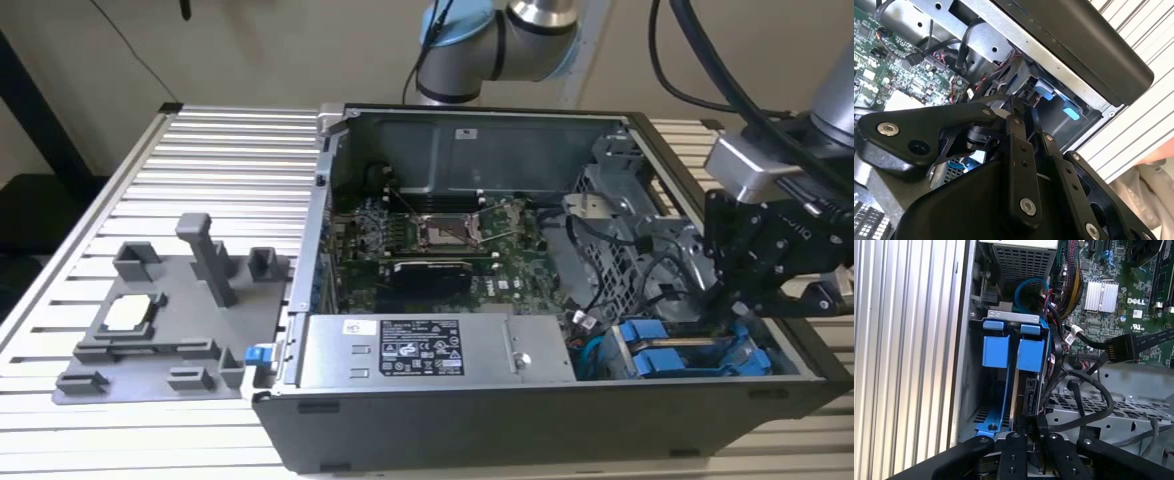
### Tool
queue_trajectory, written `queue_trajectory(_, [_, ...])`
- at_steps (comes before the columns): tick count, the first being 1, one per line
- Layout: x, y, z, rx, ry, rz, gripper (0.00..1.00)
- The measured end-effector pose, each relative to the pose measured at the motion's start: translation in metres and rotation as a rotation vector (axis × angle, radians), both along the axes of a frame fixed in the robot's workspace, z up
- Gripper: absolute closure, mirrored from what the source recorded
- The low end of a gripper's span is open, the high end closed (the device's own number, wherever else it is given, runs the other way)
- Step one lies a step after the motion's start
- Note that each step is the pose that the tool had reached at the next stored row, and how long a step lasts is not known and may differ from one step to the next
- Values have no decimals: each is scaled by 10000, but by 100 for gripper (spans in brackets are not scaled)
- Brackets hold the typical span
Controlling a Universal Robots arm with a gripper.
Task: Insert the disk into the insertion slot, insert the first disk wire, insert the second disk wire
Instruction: 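Insert the first disk wire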
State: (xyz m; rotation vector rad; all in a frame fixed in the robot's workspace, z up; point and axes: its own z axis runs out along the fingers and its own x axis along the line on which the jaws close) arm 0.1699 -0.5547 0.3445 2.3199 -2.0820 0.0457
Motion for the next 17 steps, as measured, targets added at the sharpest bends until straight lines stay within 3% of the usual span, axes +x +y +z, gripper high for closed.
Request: queue_trajectory(17, [6,-11,-53,0,0,-6,81])
